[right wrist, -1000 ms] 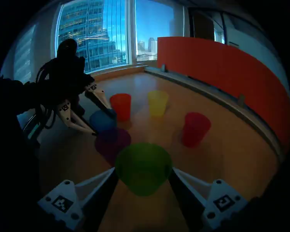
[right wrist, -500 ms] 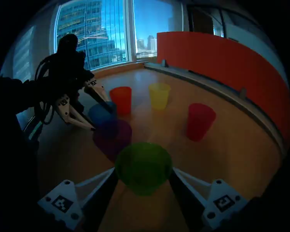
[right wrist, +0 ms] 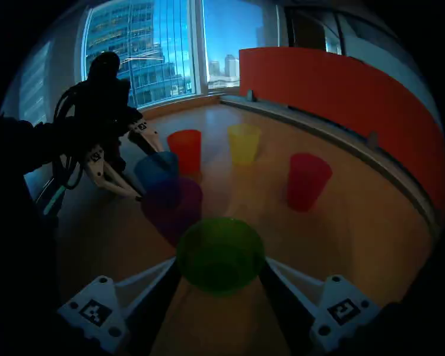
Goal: Pour water
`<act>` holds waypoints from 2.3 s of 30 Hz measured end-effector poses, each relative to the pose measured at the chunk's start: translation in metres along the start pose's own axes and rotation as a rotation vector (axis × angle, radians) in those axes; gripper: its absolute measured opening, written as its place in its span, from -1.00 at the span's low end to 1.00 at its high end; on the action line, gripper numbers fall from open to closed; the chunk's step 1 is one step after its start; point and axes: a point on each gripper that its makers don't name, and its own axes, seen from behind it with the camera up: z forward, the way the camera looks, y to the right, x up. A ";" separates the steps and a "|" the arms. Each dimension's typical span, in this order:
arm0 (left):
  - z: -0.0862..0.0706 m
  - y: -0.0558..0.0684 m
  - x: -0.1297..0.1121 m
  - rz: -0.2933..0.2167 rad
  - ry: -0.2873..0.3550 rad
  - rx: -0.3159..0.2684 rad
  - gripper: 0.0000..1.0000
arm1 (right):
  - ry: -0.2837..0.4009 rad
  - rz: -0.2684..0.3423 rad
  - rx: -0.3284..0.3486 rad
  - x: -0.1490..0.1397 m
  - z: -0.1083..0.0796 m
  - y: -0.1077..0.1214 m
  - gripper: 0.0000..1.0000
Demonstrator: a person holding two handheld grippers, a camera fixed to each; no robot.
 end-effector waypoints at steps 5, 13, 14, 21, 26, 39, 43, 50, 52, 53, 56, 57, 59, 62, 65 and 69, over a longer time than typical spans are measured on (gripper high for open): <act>-0.004 0.003 -0.004 -0.004 -0.006 -0.003 0.91 | 0.002 0.000 0.002 -0.002 -0.002 -0.002 0.83; -0.011 0.010 -0.011 -0.010 -0.012 -0.008 0.91 | 0.001 0.008 -0.006 -0.008 -0.005 -0.006 0.99; -0.012 0.010 -0.011 -0.011 -0.011 -0.006 0.91 | 0.001 0.009 -0.007 -0.009 -0.006 -0.006 0.99; -0.023 0.008 -0.008 -0.031 0.019 0.022 0.91 | 0.009 0.018 -0.034 -0.017 -0.019 -0.007 1.00; -0.031 0.008 -0.007 -0.046 0.040 0.047 0.91 | 0.024 0.030 -0.054 -0.020 -0.031 -0.007 1.00; -0.057 0.018 -0.009 -0.082 0.096 0.106 0.92 | 0.092 0.065 -0.115 -0.017 -0.059 -0.009 0.99; -0.064 0.017 -0.007 -0.097 0.126 0.135 0.92 | 0.124 0.086 -0.141 -0.013 -0.069 -0.009 0.99; -0.072 0.009 -0.008 -0.139 0.159 0.206 0.92 | 0.179 0.128 -0.187 -0.006 -0.083 -0.008 0.99; -0.074 0.005 -0.010 -0.159 0.169 0.229 0.92 | 0.191 0.137 -0.207 -0.004 -0.086 -0.007 0.99; -0.075 0.003 -0.010 -0.168 0.173 0.239 0.92 | 0.196 0.140 -0.216 -0.004 -0.088 -0.006 0.99; -0.081 -0.004 -0.010 -0.184 0.196 0.277 0.92 | 0.214 0.146 -0.248 0.000 -0.092 -0.003 0.99; -0.084 -0.007 -0.009 -0.188 0.207 0.295 0.92 | 0.221 0.148 -0.261 0.001 -0.094 -0.001 0.99; -0.090 -0.014 -0.006 -0.193 0.228 0.329 0.92 | 0.234 0.151 -0.287 0.004 -0.097 0.003 0.99; -0.098 -0.023 -0.002 -0.207 0.261 0.379 0.92 | 0.258 0.161 -0.329 0.009 -0.101 0.009 0.99; -0.107 -0.029 0.002 -0.217 0.293 0.426 0.92 | 0.281 0.174 -0.363 0.014 -0.104 0.013 0.99; -0.116 -0.038 0.004 -0.221 0.322 0.492 0.92 | 0.313 0.198 -0.407 0.019 -0.108 0.020 0.99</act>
